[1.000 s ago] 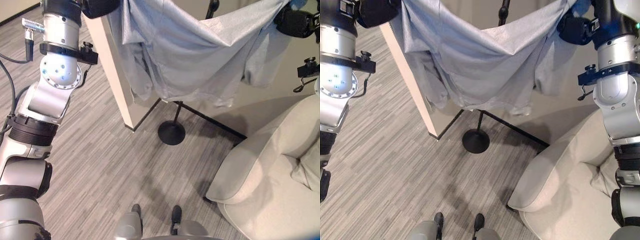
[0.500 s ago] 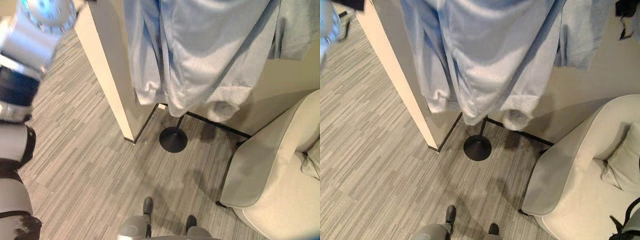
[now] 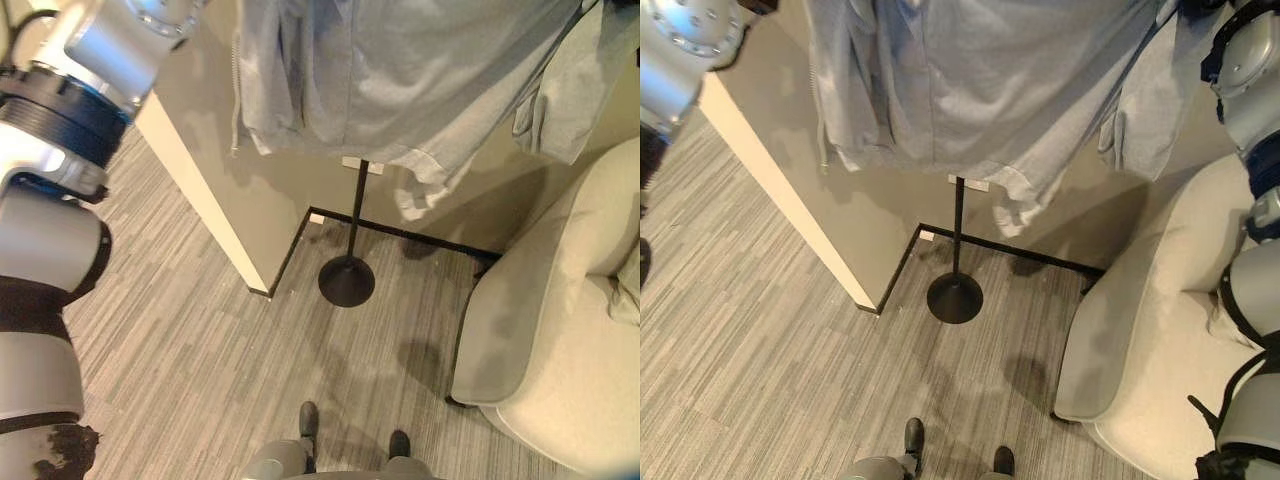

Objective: Hang the clothes on the sofa on the clothes rack.

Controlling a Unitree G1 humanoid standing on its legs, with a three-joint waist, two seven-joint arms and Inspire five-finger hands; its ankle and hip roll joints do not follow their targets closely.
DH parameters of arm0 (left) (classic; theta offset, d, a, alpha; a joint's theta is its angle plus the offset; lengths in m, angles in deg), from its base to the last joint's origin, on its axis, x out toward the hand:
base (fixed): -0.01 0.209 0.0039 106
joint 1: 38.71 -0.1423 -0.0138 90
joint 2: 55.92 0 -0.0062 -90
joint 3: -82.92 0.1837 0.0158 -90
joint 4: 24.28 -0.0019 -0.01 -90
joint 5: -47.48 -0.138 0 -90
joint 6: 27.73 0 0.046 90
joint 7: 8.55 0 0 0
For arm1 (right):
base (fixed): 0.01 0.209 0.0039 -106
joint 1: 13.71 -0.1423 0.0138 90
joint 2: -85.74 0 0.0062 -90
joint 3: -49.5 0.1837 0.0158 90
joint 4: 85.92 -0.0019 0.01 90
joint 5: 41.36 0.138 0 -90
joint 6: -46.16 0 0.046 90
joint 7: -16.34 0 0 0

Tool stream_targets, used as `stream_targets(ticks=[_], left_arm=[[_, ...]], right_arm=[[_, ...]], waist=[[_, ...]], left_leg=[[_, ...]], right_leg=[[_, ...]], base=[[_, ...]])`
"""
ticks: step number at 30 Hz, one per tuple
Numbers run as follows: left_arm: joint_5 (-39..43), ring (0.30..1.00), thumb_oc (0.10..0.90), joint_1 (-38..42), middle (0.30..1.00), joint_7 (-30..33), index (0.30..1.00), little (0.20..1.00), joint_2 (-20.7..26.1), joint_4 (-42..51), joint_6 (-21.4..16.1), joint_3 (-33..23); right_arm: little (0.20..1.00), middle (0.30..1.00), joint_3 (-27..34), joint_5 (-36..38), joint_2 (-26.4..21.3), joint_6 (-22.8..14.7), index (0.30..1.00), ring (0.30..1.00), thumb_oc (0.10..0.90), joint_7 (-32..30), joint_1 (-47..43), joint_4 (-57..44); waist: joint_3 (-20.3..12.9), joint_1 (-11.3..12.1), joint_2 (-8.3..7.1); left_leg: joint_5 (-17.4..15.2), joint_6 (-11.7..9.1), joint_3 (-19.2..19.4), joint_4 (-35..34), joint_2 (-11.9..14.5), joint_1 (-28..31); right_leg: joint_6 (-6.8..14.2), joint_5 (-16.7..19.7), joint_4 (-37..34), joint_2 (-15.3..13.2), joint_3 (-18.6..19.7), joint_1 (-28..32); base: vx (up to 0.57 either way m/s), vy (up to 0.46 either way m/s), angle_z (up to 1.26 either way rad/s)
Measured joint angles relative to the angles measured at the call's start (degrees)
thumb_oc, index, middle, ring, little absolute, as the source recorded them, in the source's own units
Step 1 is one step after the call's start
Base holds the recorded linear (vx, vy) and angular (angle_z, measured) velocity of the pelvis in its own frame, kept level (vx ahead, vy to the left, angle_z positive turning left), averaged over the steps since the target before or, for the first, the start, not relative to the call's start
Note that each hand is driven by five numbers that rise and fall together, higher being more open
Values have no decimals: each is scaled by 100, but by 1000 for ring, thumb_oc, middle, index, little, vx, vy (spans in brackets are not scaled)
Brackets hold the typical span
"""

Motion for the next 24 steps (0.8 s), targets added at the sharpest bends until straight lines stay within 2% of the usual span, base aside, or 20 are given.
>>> stream_targets(ticks=[1,7,10,13,14,15,16,17,19,20,21,22,23,24], left_arm=[[-1,300,400,-4,300,-78,300,300,-63,-238,-16,211],[-2,300,400,190,300,-199,300,300,94,-1143,35,516],[-2,300,400,189,300,-246,300,300,932,-884,110,480],[0,300,400,191,300,-207,300,300,1460,-453,122,283],[0,300,400,196,300,-115,300,300,1615,-298,69,190],[4,300,400,193,300,-69,300,300,1628,-248,101,122],[1,300,400,179,300,-63,300,300,1798,24,108,90],[0,300,400,188,300,1,300,300,1984,231,-7,10],[0,300,400,189,300,60,300,300,2075,352,-31,-65],[-1,300,400,209,300,82,300,300,2123,383,-61,-90],[-1,300,400,240,300,83,300,300,2165,394,-63,-54],[-1,300,400,309,300,82,300,300,2216,385,-86,-23],[7,300,400,654,300,75,300,300,2197,117,-139,75],[16,300,400,739,300,92,300,300,2207,23,-153,74]], right_arm=[[300,300,-58,28,89,-1,300,300,400,5,5,125],[300,300,-100,459,151,-23,300,300,400,3,-7,28],[300,300,-108,724,31,-68,300,300,400,7,-11,-720],[300,300,-113,732,-271,-174,300,300,400,7,-25,-1562],[300,300,-113,729,-370,-351,300,300,400,-26,-50,-1744],[300,300,-104,738,-376,-355,300,300,400,-25,-52,-1833],[300,300,-108,787,-578,-357,300,300,400,-12,-50,-2198],[300,300,-104,795,-768,-557,300,300,400,-21,-128,-2439],[300,300,-60,860,-959,-637,300,300,400,-27,-176,-2764],[300,300,42,963,-1032,-779,300,300,400,-41,-211,-2840],[300,300,85,1005,-1045,-795,300,300,400,-48,-257,-2842],[300,300,161,1030,-1078,-814,300,300,400,-58,-351,-2772],[300,300,383,1244,-1109,-903,300,300,400,-272,-467,-2634],[300,300,366,1281,-1121,-920,300,300,400,-319,-471,-2550]], waist=[[-11,-90,17],[-19,-104,9],[11,-180,-37],[24,-216,-62],[43,-221,-97],[50,-216,-129],[71,-221,-161],[97,-218,-207],[126,-219,-258],[184,-212,-358],[153,-165,-426],[139,-119,-434],[114,-23,-196],[114,-68,-215]], left_leg=[[21,-8,31,4,60,-158],[23,-14,276,3,214,-585],[18,-22,346,-17,276,-684],[18,-23,330,-16,310,-646],[19,-25,323,-14,330,-584],[18,-26,316,-9,334,-506],[18,-26,304,5,337,-461],[17,-26,285,18,342,-344],[-11,-61,231,173,335,-254],[-366,-156,195,844,280,-527],[-667,-193,160,922,188,-590],[-692,-161,101,383,73,-519],[290,67,208,-74,250,-284],[172,80,187,-67,268,-206]], right_leg=[[-31,30,0,59,42,-172],[-112,138,3,190,309,-750],[-116,171,3,239,423,-932],[-109,212,3,273,404,-891],[-109,214,3,285,386,-833],[-112,227,2,293,375,-751],[-114,229,3,294,361,-689],[-110,236,2,298,327,-561],[-122,265,2,289,268,-369],[-194,388,8,203,271,-195],[-195,389,9,140,311,-163],[-195,388,9,113,308,-145],[-159,360,6,369,271,-31],[-72,291,37,373,262,33]], base=[[12,23,-13],[71,49,-26],[98,58,-20],[91,57,0],[92,47,1],[128,63,4],[102,51,7],[103,50,9],[108,56,17],[114,61,17],[55,32,8],[56,40,-28],[30,25,-29],[40,41,-23]])
